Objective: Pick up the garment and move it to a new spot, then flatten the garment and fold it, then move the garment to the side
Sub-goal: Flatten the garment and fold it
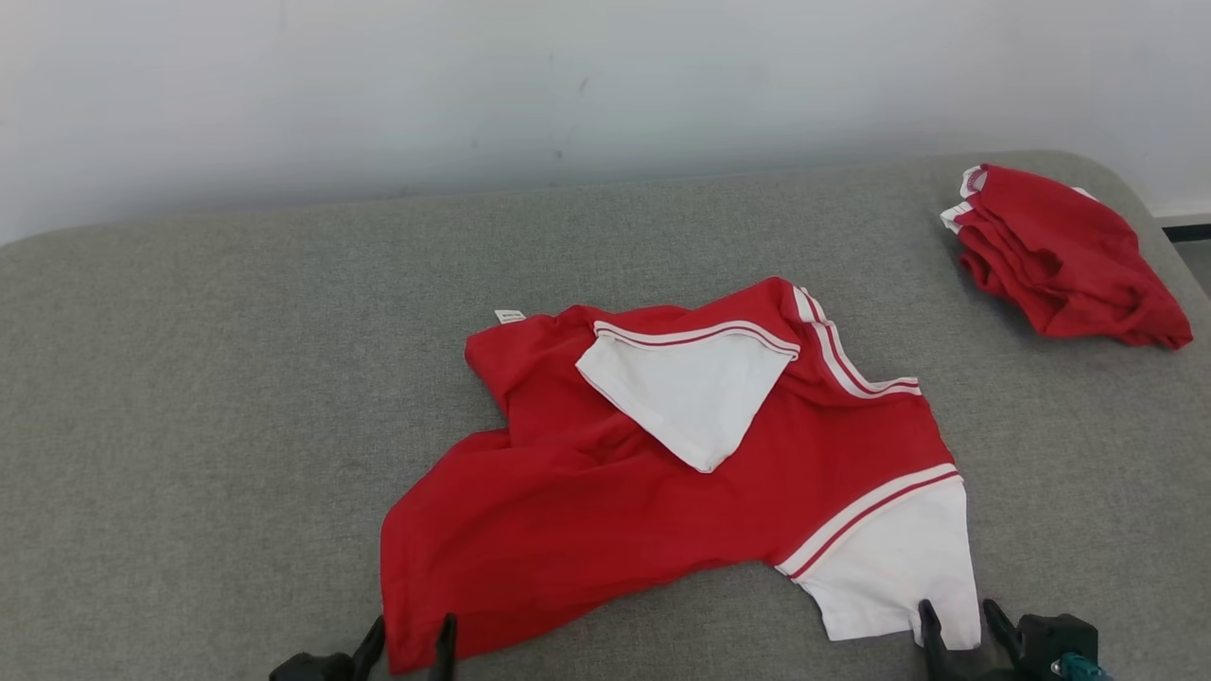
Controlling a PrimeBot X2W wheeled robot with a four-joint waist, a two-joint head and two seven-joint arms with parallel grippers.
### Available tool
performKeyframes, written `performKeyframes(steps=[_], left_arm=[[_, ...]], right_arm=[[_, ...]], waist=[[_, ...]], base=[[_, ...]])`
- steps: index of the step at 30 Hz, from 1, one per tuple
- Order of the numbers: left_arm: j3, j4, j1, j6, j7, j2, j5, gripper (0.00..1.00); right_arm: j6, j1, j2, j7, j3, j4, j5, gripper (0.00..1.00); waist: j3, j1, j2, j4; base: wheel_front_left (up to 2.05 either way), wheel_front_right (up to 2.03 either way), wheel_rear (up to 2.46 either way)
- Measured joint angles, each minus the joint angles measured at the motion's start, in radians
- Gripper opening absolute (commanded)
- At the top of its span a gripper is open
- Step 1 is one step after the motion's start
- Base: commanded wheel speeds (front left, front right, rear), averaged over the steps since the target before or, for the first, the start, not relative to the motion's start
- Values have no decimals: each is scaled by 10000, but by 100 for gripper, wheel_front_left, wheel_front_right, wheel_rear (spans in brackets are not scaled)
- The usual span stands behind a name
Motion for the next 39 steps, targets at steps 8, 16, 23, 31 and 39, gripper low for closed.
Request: performKeyframes(steps=[8, 16, 23, 31, 39], left_arm=[[-155, -169, -59, -2, -2, 36, -148, 0], [-48, -1373, -7, -15, 0, 104, -155, 0], [-217, -2702, -855, -15, 0, 694, -374, 0], [-748, -3162, -3661, -15, 355, 2205, -652, 0], [-817, -2731, -7680, -15, 1549, 2934, -2203, 0]], right_arm=[[-2, -414, 105, -284, 405, 631, 819, 0], [-2, -561, 98, -387, 1058, -523, 1716, 0], [-2, -1209, -336, -412, 1519, -2479, 2410, 0], [-2, -3830, -742, -401, 1910, -3344, 2955, 0], [-2, -7643, -1198, 234, 2387, -3187, 3308, 0]], waist=[[36, 0, 0, 19], [194, 1, 1, -25], [430, 0, 2, -150], [1065, 0, 1, -402], [2369, 1, 3, -516]], base=[[0, 0, 0], [0, 0, 0], [0, 0, 0], [0, 0, 0], [0, 0, 0]])
